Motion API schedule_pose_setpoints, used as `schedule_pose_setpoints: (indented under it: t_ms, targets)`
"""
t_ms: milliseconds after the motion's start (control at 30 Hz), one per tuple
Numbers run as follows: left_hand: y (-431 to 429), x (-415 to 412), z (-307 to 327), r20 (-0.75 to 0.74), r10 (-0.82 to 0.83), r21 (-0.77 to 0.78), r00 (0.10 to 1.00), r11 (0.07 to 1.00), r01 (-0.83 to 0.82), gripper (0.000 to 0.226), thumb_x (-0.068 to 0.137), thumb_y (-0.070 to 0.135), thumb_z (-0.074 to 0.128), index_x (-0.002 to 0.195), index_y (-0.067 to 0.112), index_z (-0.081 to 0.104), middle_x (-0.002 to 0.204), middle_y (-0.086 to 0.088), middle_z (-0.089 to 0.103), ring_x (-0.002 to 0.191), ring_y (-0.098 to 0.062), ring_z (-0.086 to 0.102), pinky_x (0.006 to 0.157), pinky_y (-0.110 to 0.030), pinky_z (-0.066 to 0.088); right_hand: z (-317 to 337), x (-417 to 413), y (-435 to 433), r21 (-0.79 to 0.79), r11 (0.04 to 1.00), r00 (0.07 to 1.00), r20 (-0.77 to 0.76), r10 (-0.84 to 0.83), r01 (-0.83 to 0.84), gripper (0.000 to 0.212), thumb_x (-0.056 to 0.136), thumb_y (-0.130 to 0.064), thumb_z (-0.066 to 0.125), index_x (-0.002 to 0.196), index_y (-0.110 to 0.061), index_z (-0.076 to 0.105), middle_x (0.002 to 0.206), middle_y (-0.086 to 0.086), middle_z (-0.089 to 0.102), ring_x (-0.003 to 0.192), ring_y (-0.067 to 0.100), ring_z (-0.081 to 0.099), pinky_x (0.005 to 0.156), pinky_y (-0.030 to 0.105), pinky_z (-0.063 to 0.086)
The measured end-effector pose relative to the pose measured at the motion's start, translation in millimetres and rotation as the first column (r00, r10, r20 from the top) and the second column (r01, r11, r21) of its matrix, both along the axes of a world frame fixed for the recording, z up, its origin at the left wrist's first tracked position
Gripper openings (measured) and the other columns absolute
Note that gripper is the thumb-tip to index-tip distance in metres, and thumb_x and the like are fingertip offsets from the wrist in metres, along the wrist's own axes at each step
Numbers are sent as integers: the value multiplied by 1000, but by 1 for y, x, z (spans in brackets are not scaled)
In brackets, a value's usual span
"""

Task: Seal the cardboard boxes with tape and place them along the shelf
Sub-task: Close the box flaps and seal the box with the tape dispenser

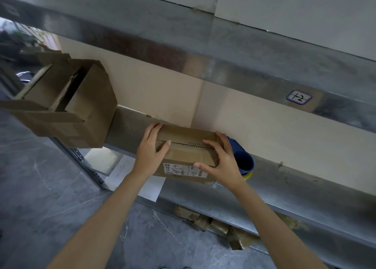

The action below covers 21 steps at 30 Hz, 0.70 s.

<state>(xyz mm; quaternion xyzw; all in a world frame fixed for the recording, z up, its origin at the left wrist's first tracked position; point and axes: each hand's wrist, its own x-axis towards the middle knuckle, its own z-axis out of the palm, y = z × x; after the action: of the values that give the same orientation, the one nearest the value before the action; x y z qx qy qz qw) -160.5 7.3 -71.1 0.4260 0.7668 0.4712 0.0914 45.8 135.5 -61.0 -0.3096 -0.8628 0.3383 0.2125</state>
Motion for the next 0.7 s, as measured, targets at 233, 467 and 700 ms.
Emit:
schedule_pose_setpoints:
  t_ms: [233,467,700]
  targets:
    - [-9,-1,-2,119,-75,14,990,997,74,59,92,25,68,145,19,41,152,13,25,135,2,29,106,-16,29,4,2,-3,-18,1000,1000,25,4,-4,75,70,-68,69,134,-36,49,160,-9,12,150,9,1,118,47,28]
    - [-28,12,-7,99,-49,84,994,996,41,62,79,46,72,133,25,51,144,12,33,125,17,33,96,0,30,9,1,0,-41,999,994,110,-4,9,70,74,-74,57,133,-36,47,164,-7,0,149,9,-14,121,54,14]
    - [-21,-1,1,111,16,35,994,999,-20,58,84,41,70,135,19,52,139,0,43,124,-11,44,104,-27,41,18,5,22,-22,1000,996,93,3,-1,37,93,-46,60,124,-27,53,142,-8,30,129,6,35,107,29,38]
